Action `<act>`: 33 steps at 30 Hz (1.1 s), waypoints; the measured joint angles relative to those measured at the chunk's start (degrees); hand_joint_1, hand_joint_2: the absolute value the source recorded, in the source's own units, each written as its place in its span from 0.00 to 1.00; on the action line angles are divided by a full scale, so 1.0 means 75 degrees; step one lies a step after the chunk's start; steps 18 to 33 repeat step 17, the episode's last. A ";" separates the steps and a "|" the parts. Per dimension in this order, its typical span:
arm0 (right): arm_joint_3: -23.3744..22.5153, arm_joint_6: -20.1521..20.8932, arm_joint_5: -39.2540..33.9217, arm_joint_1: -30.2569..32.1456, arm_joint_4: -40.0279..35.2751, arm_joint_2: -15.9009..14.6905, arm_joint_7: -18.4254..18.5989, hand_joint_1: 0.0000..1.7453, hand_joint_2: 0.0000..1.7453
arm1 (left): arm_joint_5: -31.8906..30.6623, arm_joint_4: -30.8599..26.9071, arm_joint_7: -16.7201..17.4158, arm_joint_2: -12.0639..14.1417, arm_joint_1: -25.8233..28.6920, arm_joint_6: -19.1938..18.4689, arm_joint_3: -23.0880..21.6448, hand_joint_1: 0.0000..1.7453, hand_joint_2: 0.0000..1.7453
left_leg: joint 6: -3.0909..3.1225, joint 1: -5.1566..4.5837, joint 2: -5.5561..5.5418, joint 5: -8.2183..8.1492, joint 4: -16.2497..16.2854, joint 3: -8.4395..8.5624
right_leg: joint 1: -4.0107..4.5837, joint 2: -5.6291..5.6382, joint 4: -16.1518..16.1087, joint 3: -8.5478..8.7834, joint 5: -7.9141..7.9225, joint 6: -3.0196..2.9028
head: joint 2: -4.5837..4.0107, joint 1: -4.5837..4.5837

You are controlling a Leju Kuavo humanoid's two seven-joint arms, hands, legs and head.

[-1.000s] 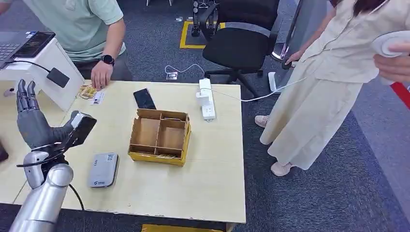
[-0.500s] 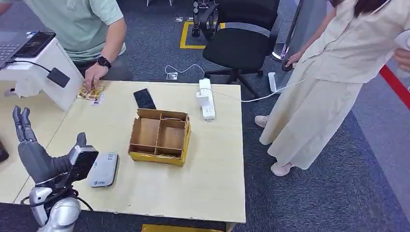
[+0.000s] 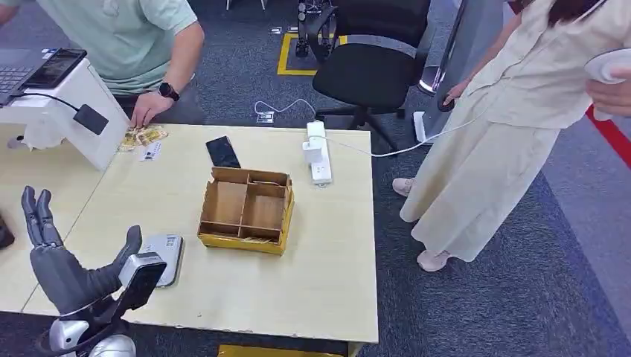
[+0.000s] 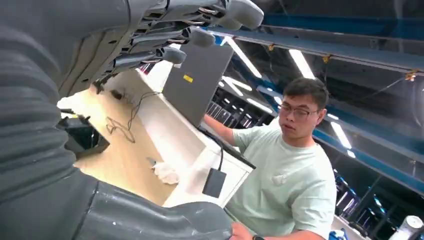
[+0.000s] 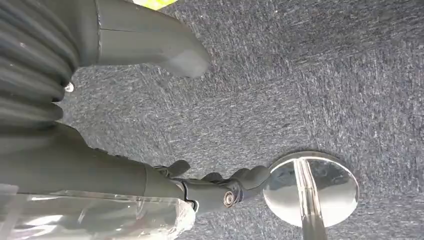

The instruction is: Pass the card to the sensor for recognition and then transmit it.

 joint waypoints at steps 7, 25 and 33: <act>-0.0011 0.0119 0.0227 0.0030 -0.0119 0.0073 0.0093 0.00 1.00 | -0.0195 -0.0003 0.0070 -0.0195 -0.0013 0.0000 -0.0067 0.00 1.00 | 0.0000 0.0000 0.0000 0.0000 0.0000 0.0000 | 0.0000 0.0000 0.0000 0.0000 0.0000 0.0000 | 0.0000 0.0000; -0.0096 0.0318 0.0399 0.0067 -0.0248 0.0157 0.0152 0.00 1.00 | -0.0583 0.0000 0.0230 -0.0280 -0.0052 0.0000 -0.0271 0.00 1.00 | 0.0000 -0.0001 0.0000 -0.0001 0.0000 0.0000 | -0.0001 0.0001 -0.0001 0.0000 0.0000 0.0000 | 0.0000 0.0000; -0.0096 0.0318 0.0399 0.0067 -0.0248 0.0157 0.0152 0.00 1.00 | -0.0583 0.0000 0.0230 -0.0280 -0.0052 0.0000 -0.0271 0.00 1.00 | 0.0000 -0.0001 0.0000 -0.0001 0.0000 0.0000 | -0.0001 0.0001 -0.0001 0.0000 0.0000 0.0000 | 0.0000 0.0000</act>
